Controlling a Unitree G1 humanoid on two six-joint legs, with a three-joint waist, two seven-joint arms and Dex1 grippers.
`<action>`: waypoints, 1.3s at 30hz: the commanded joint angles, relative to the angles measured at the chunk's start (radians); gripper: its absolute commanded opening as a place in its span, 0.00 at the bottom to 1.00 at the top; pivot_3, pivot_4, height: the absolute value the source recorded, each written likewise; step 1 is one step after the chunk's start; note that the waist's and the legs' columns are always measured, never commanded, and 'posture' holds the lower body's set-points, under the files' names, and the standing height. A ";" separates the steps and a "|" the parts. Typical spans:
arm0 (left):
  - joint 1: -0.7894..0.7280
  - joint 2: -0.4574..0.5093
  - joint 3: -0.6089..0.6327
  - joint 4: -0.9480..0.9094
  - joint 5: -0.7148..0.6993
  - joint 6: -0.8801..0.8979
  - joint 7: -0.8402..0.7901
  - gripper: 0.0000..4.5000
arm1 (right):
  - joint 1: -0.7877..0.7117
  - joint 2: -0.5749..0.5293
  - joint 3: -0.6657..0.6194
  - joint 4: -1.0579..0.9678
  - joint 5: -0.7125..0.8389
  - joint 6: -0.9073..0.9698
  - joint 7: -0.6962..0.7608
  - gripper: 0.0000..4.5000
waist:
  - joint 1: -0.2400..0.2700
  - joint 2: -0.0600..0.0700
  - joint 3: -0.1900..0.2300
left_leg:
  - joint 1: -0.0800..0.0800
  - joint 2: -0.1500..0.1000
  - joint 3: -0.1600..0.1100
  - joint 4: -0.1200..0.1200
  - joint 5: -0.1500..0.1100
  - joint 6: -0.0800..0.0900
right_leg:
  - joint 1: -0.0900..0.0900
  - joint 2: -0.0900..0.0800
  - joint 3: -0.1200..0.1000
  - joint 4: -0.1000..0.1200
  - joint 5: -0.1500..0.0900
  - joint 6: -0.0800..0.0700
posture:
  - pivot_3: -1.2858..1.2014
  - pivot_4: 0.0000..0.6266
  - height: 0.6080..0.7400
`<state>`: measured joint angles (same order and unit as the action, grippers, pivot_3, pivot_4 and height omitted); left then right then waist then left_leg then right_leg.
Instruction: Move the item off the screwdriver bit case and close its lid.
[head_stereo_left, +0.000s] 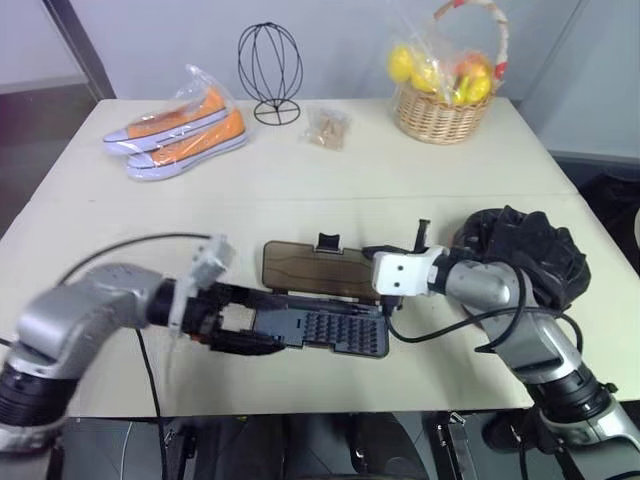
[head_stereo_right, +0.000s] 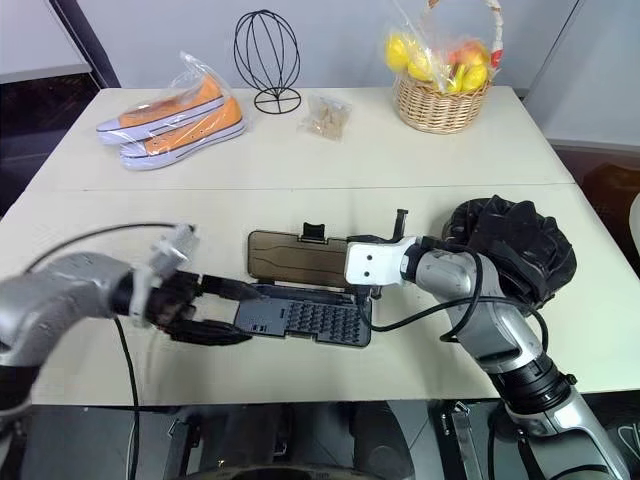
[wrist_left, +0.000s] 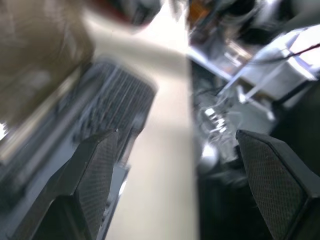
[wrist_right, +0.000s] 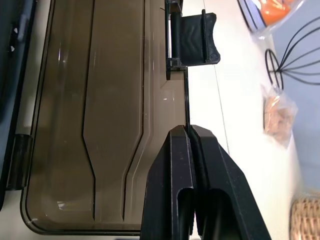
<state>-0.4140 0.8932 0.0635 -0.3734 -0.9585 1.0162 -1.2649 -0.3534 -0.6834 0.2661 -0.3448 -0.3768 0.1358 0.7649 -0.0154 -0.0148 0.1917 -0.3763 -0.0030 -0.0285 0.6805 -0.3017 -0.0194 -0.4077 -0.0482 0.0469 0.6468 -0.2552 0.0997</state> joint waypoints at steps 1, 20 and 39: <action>-0.153 -0.058 0.083 0.138 -0.105 0.058 0.080 0.87 | -0.001 -0.008 -0.015 -0.012 -0.005 -0.045 -0.014 0.00 | 0.000 -0.001 0.000 | 0.000 0.000 0.000 0.000 0.000 0.000 | 0.000 0.000 0.000 0.000 0.000 0.000 | 0.52 0.24 1.00; -0.481 -0.339 -0.283 1.186 0.764 -0.895 0.064 0.00 | -0.001 -0.005 -0.023 -0.056 -0.022 -0.055 -0.013 0.00 | 0.001 -0.002 0.001 | -0.019 -0.004 0.000 0.001 0.001 -0.002 | -0.019 0.001 0.000 0.001 0.002 0.003 | 0.52 0.24 1.00; -0.421 -0.351 -0.225 0.945 0.697 -0.673 -0.133 0.00 | 0.006 -0.011 -0.069 -0.115 0.021 0.022 0.020 0.40 | 0.003 -0.002 0.001 | -0.020 -0.004 -0.001 0.003 0.001 -0.002 | -0.019 0.001 -0.001 0.002 0.002 0.003 | 0.52 0.24 1.00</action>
<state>-0.8302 0.5433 -0.1823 0.5948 -0.2509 0.3425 -1.3904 -0.3429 -0.6876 0.2402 -0.3975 -0.3800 0.1479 0.7773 -0.0128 -0.0165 0.1922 -0.3964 -0.0070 -0.0294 0.6831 -0.3002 -0.0218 -0.4271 -0.0475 0.0459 0.6492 -0.2534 0.1024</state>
